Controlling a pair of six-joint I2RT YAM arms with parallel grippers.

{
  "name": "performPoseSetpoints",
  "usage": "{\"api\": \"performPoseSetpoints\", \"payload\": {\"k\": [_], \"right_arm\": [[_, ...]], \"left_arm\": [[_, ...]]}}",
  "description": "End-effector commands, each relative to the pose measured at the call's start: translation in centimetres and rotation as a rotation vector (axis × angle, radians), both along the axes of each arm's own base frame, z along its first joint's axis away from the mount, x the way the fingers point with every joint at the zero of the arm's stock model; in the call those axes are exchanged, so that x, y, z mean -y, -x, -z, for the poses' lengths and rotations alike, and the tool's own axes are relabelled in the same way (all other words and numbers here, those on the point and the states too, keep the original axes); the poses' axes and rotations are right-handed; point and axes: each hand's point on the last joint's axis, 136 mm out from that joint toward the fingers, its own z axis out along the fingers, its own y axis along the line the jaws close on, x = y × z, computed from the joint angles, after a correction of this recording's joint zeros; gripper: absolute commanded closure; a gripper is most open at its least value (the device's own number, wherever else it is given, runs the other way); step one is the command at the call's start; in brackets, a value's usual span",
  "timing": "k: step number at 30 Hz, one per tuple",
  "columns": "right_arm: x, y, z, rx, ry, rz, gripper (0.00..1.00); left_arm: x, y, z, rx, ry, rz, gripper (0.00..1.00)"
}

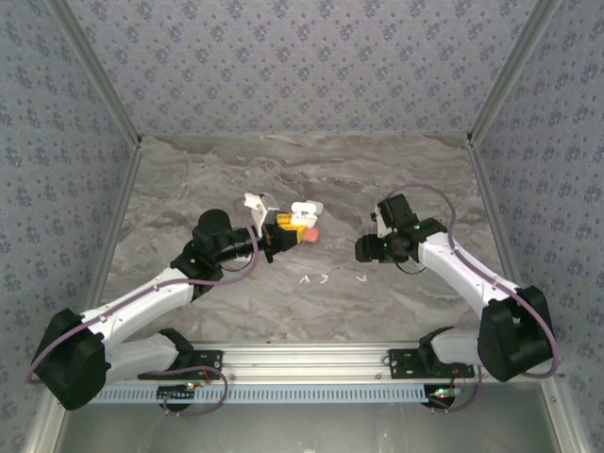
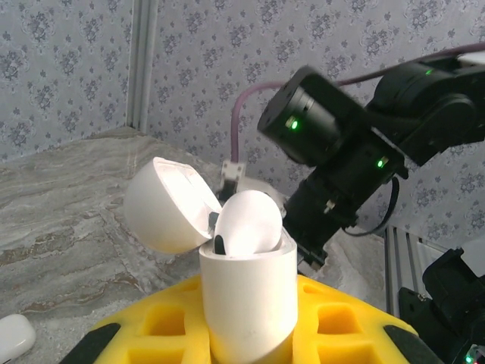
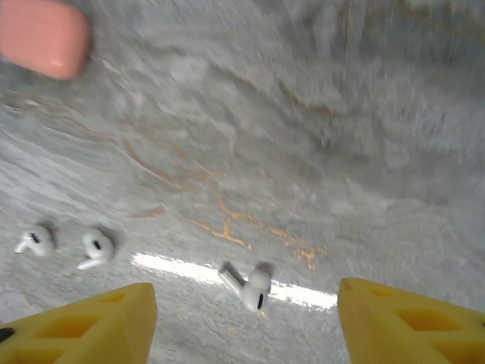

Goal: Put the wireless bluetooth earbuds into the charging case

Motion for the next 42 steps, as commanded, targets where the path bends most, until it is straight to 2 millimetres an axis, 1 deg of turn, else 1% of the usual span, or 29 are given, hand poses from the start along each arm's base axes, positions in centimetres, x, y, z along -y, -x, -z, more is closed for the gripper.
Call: {"api": "performPoseSetpoints", "payload": {"k": [1, 4, 9, 13, 20, 24, 29, 34, 35, 38, 42], "right_arm": [[0.0, 1.2, 1.9, -0.077, -0.012, 0.051, 0.41], [0.0, 2.4, 3.3, -0.121, -0.01, 0.069, 0.43], [-0.4, 2.4, 4.5, -0.116, 0.003, 0.071, 0.43], [-0.3, 1.4, 4.9, -0.093, 0.088, 0.057, 0.39], [0.3, -0.5, 5.5, -0.046, 0.239, 0.058, 0.37], [-0.1, -1.0, 6.0, -0.056, 0.259, 0.043, 0.37], [-0.5, -0.3, 7.0, -0.097, 0.286, 0.014, 0.36], [-0.7, 0.5, 7.2, -0.104, 0.325, -0.01, 0.36], [-0.3, 1.2, 7.3, -0.121, 0.351, -0.018, 0.36], [0.1, 2.0, 7.3, -0.13, 0.393, -0.024, 0.37], [0.6, 2.9, 7.4, -0.142, 0.403, -0.017, 0.37]], "left_arm": [[0.1, -0.1, -1.4, 0.056, 0.032, -0.004, 1.0], [0.2, -0.2, -1.4, 0.053, 0.031, -0.003, 1.0], [0.5, -0.3, -1.3, 0.046, 0.031, 0.008, 1.0], [0.6, -0.2, -1.4, 0.044, 0.034, 0.015, 1.0], [0.2, 0.0, -1.6, 0.057, 0.031, 0.004, 1.0], [0.1, 0.0, -1.7, 0.062, 0.03, 0.003, 1.0], [0.1, 0.0, -1.6, 0.061, 0.026, 0.001, 1.0], [0.1, 0.0, -1.5, 0.062, 0.024, 0.001, 1.0], [0.1, -0.1, -1.5, 0.064, 0.024, 0.0, 1.0], [0.2, 0.0, -1.3, 0.062, 0.021, 0.002, 1.0], [0.2, -0.1, -1.1, 0.056, 0.022, 0.003, 1.0]]}}
